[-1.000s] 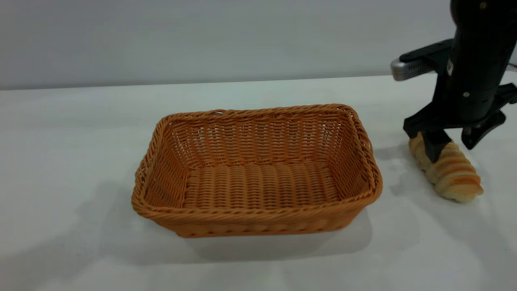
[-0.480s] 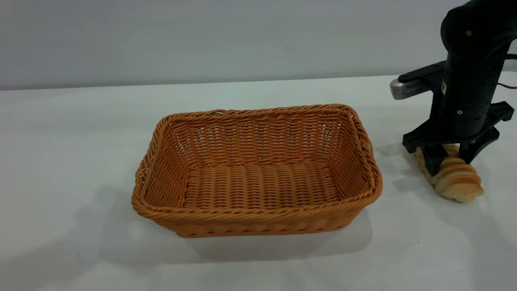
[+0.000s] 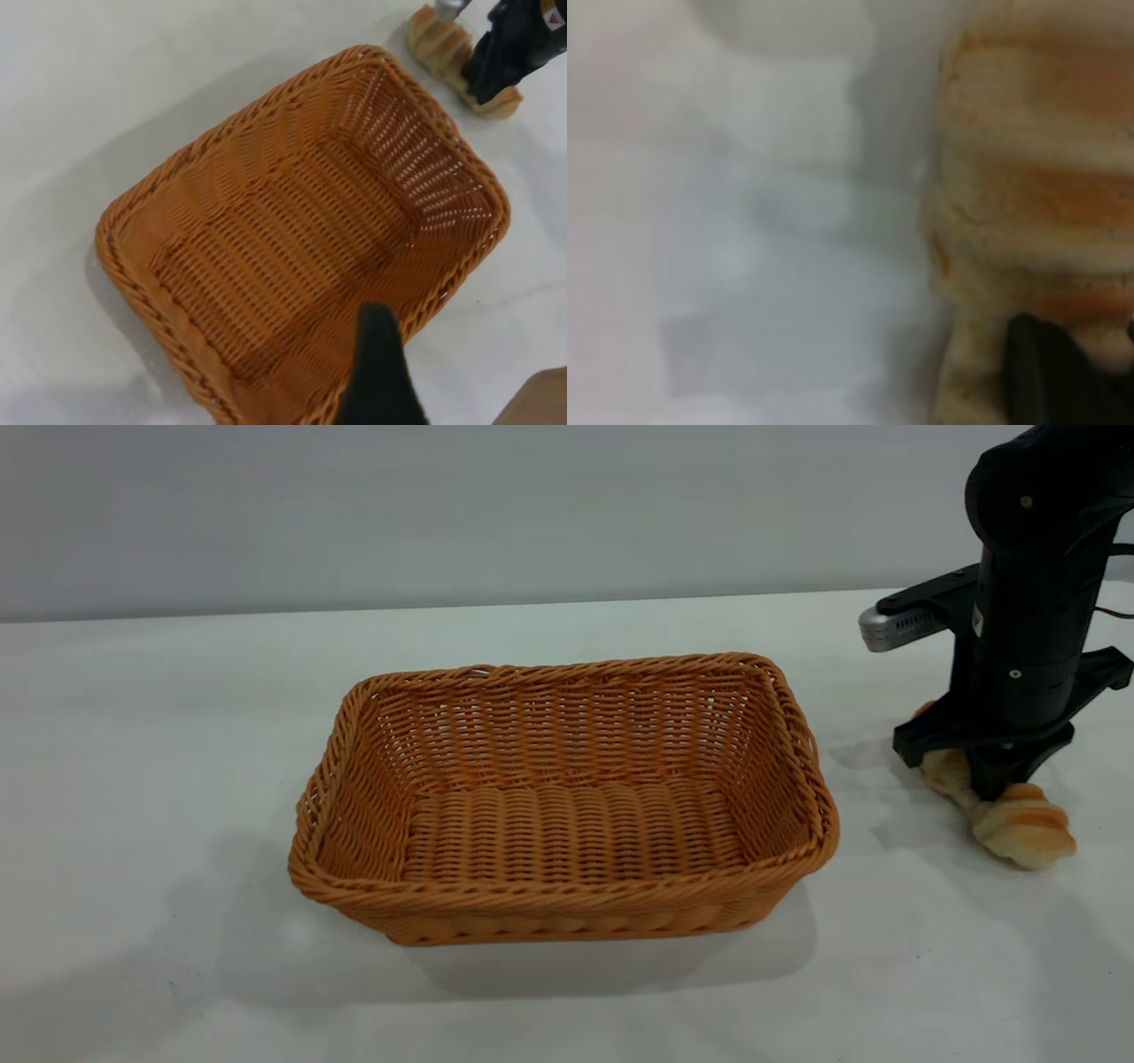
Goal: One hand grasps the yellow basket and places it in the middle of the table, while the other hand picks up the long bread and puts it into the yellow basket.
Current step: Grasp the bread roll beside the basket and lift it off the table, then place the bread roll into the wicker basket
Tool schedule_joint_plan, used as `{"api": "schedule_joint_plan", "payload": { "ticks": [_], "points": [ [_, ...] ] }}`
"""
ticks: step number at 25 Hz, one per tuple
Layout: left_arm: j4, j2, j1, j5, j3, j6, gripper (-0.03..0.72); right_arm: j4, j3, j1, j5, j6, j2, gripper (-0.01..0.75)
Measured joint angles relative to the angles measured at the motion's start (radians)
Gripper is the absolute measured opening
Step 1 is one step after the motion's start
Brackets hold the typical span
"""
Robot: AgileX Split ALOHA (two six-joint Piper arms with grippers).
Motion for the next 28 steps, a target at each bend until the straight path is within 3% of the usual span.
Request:
{"api": "schedule_joint_plan", "payload": {
  "ticks": [13,21,28],
  "points": [
    [0.137,0.0,0.0,0.005,0.0,-0.008,0.584,0.119,0.001,0.025,0.076,-0.089,-0.279,0.061],
    [0.18,0.0,0.0,0.028,0.0,-0.059,0.584,0.149,0.002,0.249,0.074,-0.113,-0.358,0.057],
    [0.179,0.0,0.0,0.071,0.0,-0.078,0.584,0.152,0.008,0.427,-0.064,-0.114,-0.336,0.056]
  ]
}}
